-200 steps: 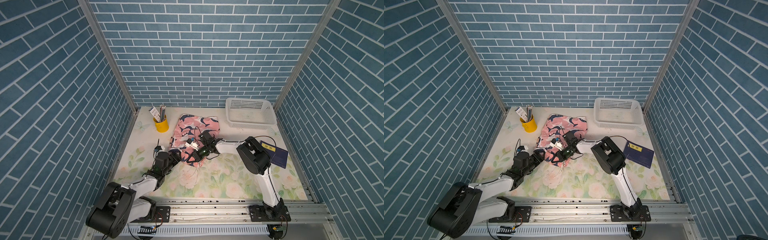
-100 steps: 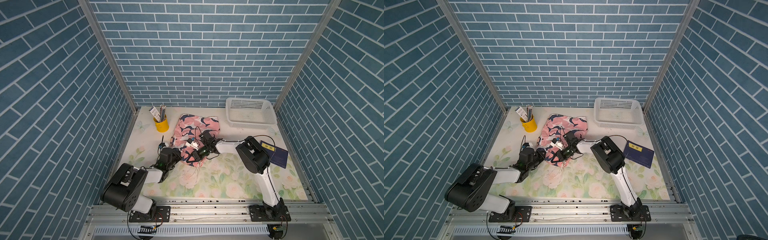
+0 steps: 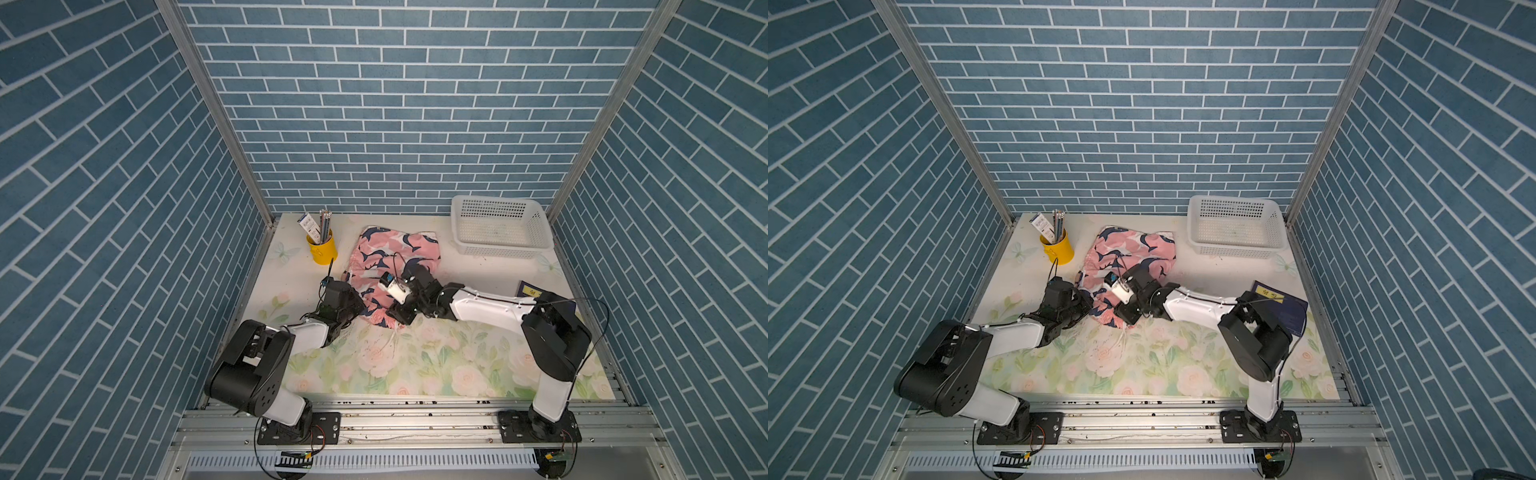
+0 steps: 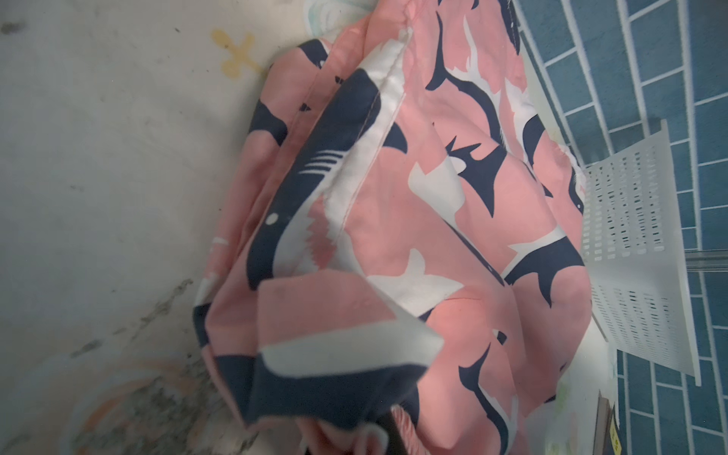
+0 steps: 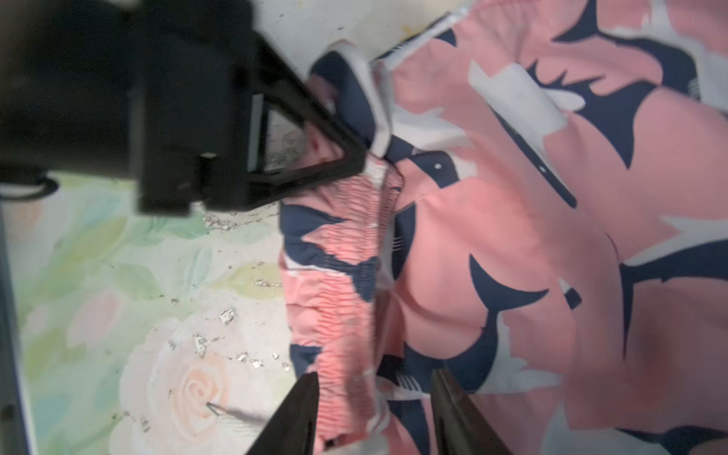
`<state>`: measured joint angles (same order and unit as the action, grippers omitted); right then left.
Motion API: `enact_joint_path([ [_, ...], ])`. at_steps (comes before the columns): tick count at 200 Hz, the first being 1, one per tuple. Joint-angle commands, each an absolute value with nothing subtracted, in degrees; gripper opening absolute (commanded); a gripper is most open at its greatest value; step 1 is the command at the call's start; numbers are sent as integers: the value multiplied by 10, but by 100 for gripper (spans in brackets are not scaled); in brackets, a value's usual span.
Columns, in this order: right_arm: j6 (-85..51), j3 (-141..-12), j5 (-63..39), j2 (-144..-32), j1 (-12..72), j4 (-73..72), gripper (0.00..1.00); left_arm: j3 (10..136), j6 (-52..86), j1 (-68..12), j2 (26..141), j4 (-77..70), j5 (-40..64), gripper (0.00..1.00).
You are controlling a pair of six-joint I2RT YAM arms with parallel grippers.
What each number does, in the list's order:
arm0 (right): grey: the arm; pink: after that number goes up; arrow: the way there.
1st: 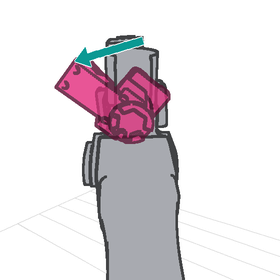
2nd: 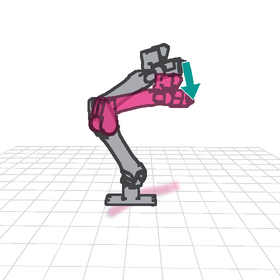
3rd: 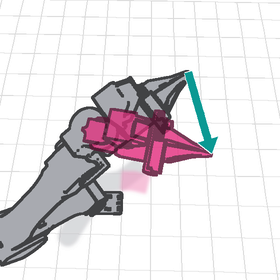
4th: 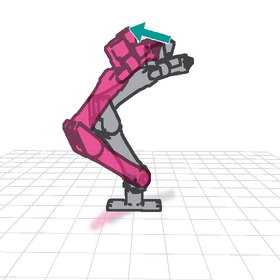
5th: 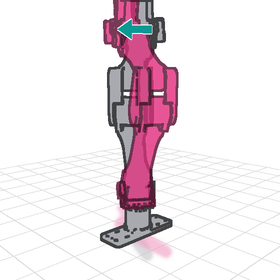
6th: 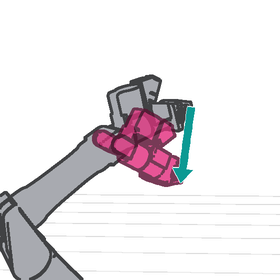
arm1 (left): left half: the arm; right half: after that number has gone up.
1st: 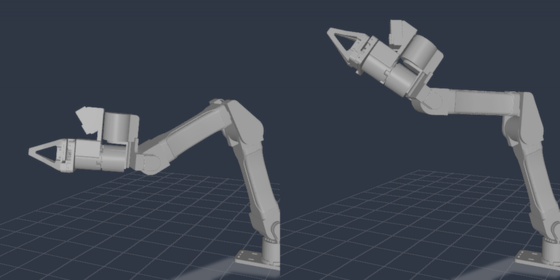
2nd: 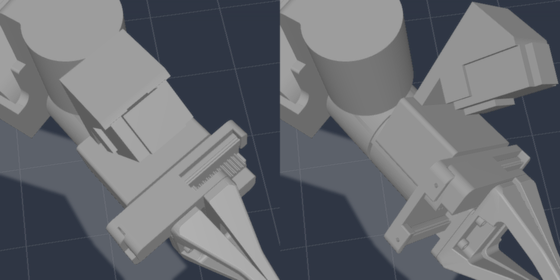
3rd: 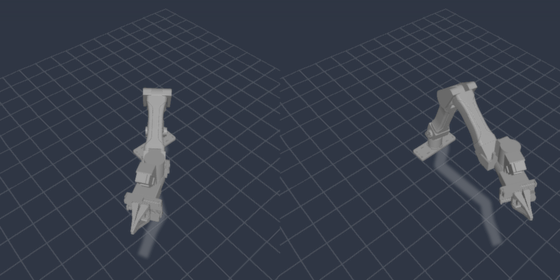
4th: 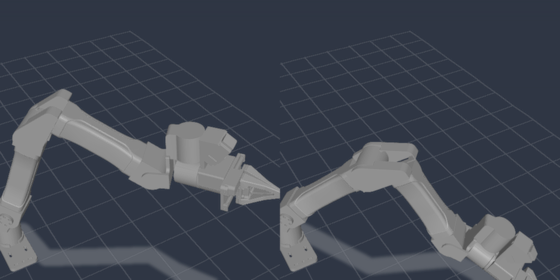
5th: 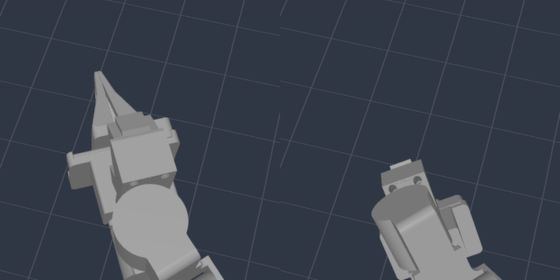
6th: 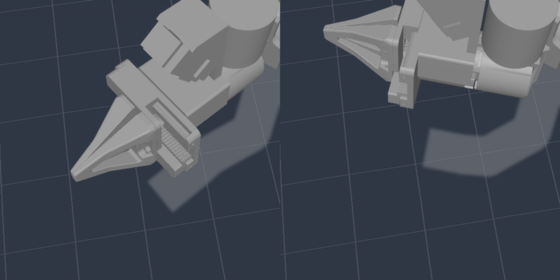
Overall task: Roll up the shorts
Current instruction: Roll the shorts at the center of the board.
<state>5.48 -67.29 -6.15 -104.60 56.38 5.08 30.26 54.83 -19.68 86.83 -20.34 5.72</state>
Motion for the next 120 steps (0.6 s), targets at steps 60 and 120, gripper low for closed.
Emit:
enact_joint_path([
  [60, 202, -641, 182, -1097, 653, -67, 54, 340, 542, -194, 866, -127, 96, 0],
  [120, 248, -625, 223, -1126, 656, -126, 57, 338, 545, -190, 866, -134, 118, 0],
])
